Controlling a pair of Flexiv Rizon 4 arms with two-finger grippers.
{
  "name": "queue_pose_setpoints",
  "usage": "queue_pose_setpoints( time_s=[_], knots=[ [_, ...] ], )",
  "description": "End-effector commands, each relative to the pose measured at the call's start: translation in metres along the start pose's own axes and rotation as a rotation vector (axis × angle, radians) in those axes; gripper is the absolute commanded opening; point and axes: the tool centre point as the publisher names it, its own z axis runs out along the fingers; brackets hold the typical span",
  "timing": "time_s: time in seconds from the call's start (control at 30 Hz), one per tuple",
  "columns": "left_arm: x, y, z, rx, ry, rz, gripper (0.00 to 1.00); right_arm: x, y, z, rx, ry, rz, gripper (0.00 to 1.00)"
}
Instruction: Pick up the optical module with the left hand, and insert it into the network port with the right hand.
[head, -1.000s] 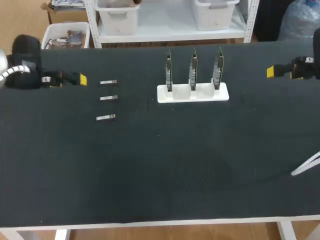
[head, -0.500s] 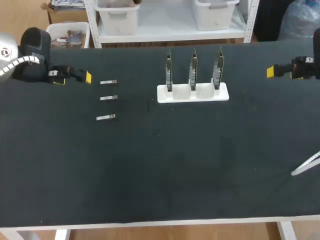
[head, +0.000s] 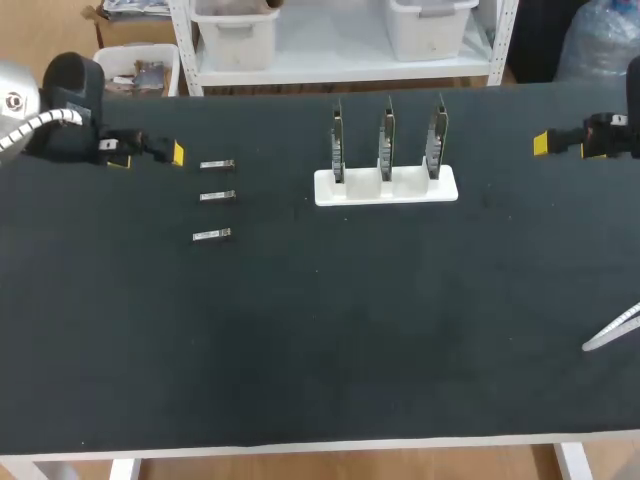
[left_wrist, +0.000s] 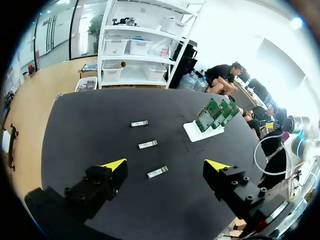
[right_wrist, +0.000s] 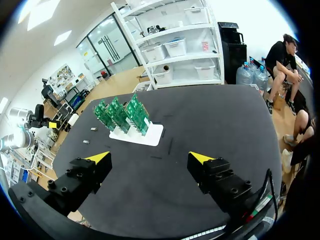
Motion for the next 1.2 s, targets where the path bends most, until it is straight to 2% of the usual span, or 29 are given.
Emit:
queue_pose_setpoints(
  time_s=[0.03, 0.2, 0.33, 0.5, 0.83, 1.0, 1.2],
  knots=[
    [-0.001, 0.0, 0.0, -0.003, 0.004, 0.0, 1.0, 0.0, 0.0, 0.001, 0.0, -0.001, 0.0, 1.0],
    [-0.001, 0.0, 0.0, -0.003, 0.004, 0.0, 1.0, 0.0, 0.0, 0.001, 0.0, -0.001, 0.0, 1.0],
    [-0.01, -0.014, 0.013, 0.043, 0.091, 0.149, 1.0, 0.0, 0.0, 0.001, 0.0, -0.001, 0.0, 1.0],
    [-0.011, -0.024, 0.03, 0.126, 0.198, 0.226, 1.0, 0.0, 0.0, 0.001, 0.0, -0.001, 0.0, 1.0],
    [0.007, -0.02, 0.044, 0.157, 0.316, 0.237, 1.0, 0.0, 0.0, 0.001, 0.0, -0.001, 0.0, 1.0],
    [0.013, -0.021, 0.041, 0.19, 0.312, 0.224, 1.0, 0.0, 0.0, 0.001, 0.0, -0.001, 0.0, 1.0],
    [0.013, -0.021, 0.041, 0.19, 0.312, 0.224, 1.0, 0.0, 0.0, 0.001, 0.0, -0.001, 0.0, 1.0]
  ],
)
